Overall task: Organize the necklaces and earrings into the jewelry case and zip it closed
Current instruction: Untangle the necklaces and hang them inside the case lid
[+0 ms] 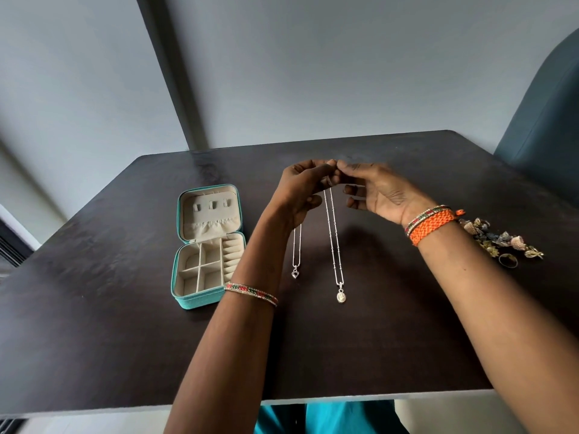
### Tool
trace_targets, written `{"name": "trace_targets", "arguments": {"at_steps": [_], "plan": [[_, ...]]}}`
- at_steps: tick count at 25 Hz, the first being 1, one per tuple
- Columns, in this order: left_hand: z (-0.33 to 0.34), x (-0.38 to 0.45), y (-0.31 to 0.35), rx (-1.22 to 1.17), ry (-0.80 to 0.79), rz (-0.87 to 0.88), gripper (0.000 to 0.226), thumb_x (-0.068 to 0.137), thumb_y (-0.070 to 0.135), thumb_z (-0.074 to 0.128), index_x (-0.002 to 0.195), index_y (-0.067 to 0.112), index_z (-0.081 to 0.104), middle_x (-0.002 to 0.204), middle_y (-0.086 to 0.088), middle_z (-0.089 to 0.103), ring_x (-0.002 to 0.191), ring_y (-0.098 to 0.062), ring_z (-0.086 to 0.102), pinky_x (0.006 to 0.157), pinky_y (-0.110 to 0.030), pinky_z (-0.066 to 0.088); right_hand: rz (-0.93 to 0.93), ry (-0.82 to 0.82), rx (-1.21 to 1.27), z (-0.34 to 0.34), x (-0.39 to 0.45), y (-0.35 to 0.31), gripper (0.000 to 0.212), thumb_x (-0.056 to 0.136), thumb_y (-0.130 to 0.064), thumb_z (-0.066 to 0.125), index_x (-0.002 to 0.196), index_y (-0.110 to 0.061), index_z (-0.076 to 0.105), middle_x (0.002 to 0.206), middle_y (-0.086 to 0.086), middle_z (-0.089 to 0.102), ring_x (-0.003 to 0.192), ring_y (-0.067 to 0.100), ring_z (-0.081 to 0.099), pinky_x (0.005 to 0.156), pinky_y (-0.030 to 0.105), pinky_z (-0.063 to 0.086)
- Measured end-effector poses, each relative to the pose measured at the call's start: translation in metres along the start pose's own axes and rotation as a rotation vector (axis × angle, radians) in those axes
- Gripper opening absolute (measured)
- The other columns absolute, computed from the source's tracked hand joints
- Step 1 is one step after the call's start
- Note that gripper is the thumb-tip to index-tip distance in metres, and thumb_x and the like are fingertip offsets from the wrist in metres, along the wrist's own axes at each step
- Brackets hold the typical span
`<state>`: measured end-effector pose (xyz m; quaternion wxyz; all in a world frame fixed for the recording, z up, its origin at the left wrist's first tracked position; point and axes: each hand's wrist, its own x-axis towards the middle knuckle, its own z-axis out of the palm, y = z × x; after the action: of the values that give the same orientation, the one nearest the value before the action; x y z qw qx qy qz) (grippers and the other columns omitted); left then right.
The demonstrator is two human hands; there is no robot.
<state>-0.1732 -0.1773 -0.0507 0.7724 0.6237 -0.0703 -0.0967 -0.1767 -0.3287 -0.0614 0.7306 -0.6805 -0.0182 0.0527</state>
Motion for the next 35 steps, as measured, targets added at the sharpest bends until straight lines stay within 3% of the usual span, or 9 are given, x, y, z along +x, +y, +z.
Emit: {"name": "trace_targets", "arguments": {"at_steps": [4,9,13,17,21,25,27,31,35], "plan": [[-0.001,0.000,0.000,0.106,0.065,0.013,0.014,0.089,0.012,0.062,0.075,0.010,0.064,0.056,0.000,0.064,0.056,-0.005,0.062,0.036,-0.013,0.021,-0.002,0.116,-0.065,0.002,0.003,0.000,0.007,0.079,-0.018,0.071,0.083,-0.013,0.068,0.078,0.001,0.064,0.068,0.010,0.048,0.058,0.024,0.044],[-0.003,0.005,-0.011,0.608,0.440,0.237,0.014,0.079,0.004,0.061,0.083,0.008,0.074,0.078,-0.010,0.073,0.068,-0.021,0.064,0.061,-0.028,0.051,0.001,0.184,-0.348,0.016,0.010,0.004,0.014,0.084,-0.010,0.063,0.074,-0.018,0.068,0.079,-0.001,0.065,0.077,0.011,0.052,0.059,0.024,0.044],[0.003,0.006,-0.011,0.842,0.497,0.433,0.018,0.079,0.000,0.058,0.079,0.008,0.074,0.081,-0.010,0.073,0.082,-0.026,0.067,0.063,-0.025,0.042,-0.064,0.175,-0.554,0.020,0.011,-0.001,0.022,0.089,-0.020,0.061,0.090,0.001,0.067,0.077,0.006,0.051,0.078,0.017,0.044,0.063,0.027,0.032],[0.000,-0.001,0.003,0.803,0.490,0.410,0.018,0.079,0.000,0.059,0.080,0.008,0.074,0.082,-0.009,0.073,0.086,-0.022,0.067,0.068,-0.023,0.045,-0.222,0.218,-0.571,0.021,0.001,-0.010,0.013,0.090,-0.022,0.062,0.087,-0.012,0.069,0.086,0.005,0.062,0.085,0.014,0.052,0.070,0.026,0.037],[-0.018,-0.024,0.029,0.847,0.429,0.445,0.032,0.069,-0.008,0.046,0.074,0.007,0.074,0.075,-0.005,0.072,0.072,-0.011,0.063,0.063,-0.019,0.046,-0.374,0.185,-0.493,0.030,-0.003,-0.017,0.026,0.088,-0.016,0.065,0.112,-0.008,0.068,0.104,0.003,0.068,0.098,0.009,0.061,0.088,0.020,0.046],[-0.045,-0.043,0.043,0.941,0.444,0.458,0.026,0.075,-0.005,0.051,0.080,0.005,0.075,0.079,-0.010,0.073,0.075,-0.015,0.064,0.062,-0.020,0.047,-0.509,0.080,-0.454,0.068,-0.003,-0.027,0.020,0.091,-0.007,0.059,0.107,-0.002,0.069,0.098,0.006,0.071,0.086,0.002,0.063,0.076,0.009,0.048],[-0.062,-0.050,0.043,0.954,0.468,0.447,0.020,0.077,0.000,0.057,0.081,0.004,0.076,0.079,-0.015,0.073,0.072,-0.018,0.065,0.064,-0.030,0.050,-0.519,0.021,-0.466,0.087,0.001,-0.026,0.017,0.088,-0.006,0.062,0.102,-0.003,0.072,0.095,0.007,0.072,0.083,0.004,0.064,0.079,0.016,0.053],[-0.101,-0.055,0.040,0.843,0.490,0.329,0.019,0.076,0.004,0.064,0.065,0.017,0.072,0.055,-0.002,0.064,0.040,-0.001,0.045,0.045,-0.019,0.035,-0.505,-0.088,-0.484,0.119,0.011,-0.018,0.020,0.079,-0.009,0.074,0.098,-0.007,0.074,0.092,0.009,0.074,0.092,0.019,0.069,0.088,0.033,0.055],[-0.135,-0.056,0.037,0.734,0.445,0.254,0.029,0.075,0.003,0.068,0.057,0.025,0.068,0.050,0.005,0.060,0.045,-0.005,0.046,0.053,-0.023,0.039,-0.477,-0.157,-0.486,0.147,0.022,-0.013,0.021,0.077,-0.011,0.076,0.098,-0.007,0.074,0.091,0.010,0.074,0.087,0.016,0.068,0.086,0.035,0.056]]}}
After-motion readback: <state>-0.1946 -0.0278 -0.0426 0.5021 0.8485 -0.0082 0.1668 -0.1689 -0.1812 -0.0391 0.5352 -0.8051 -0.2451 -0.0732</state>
